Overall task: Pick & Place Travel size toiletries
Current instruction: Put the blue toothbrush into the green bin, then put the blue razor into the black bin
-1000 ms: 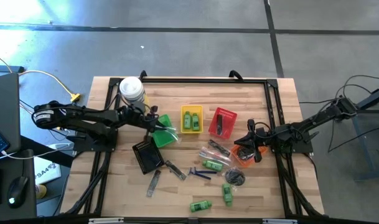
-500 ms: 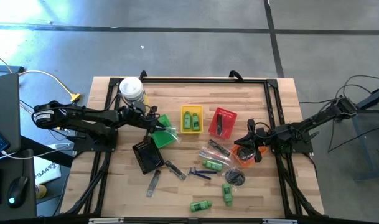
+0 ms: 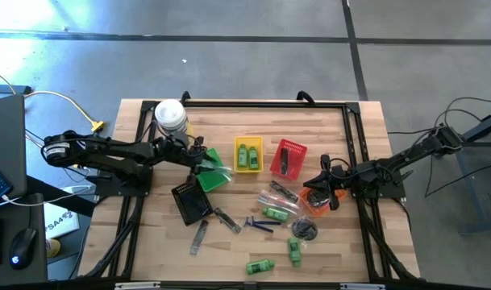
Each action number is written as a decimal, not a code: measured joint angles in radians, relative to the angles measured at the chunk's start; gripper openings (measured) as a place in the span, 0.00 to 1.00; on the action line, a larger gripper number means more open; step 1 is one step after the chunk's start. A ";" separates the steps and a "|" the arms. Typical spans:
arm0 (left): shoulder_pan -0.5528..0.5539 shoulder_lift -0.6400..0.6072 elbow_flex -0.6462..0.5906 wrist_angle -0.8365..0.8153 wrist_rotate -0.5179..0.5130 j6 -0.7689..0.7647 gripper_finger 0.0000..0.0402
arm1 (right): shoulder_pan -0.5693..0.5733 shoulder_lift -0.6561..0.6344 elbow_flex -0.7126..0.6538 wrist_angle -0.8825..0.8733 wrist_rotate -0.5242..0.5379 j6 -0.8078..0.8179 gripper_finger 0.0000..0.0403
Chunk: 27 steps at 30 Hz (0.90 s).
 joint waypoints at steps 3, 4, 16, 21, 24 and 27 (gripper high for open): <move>-0.001 -0.013 0.000 0.047 0.002 -0.014 0.40 | 0.000 0.000 0.000 0.000 0.000 0.000 0.01; -0.001 -0.022 0.001 0.069 0.008 -0.026 0.41 | 0.000 0.000 0.000 0.000 0.000 0.000 0.01; -0.187 -0.145 0.069 0.028 0.019 -0.133 0.32 | 0.000 0.000 0.000 -0.062 0.002 0.018 0.01; -0.249 -0.264 0.067 -0.068 -0.033 -0.154 0.08 | 0.000 0.000 0.000 -0.060 -0.007 0.061 0.01; -0.250 -0.322 0.033 -0.082 -0.085 -0.173 0.02 | 0.000 0.015 0.000 -0.059 -0.044 0.063 0.01; -0.250 -0.348 -0.041 -0.029 -0.128 -0.183 0.03 | 0.000 0.034 0.000 -0.060 -0.053 0.063 0.01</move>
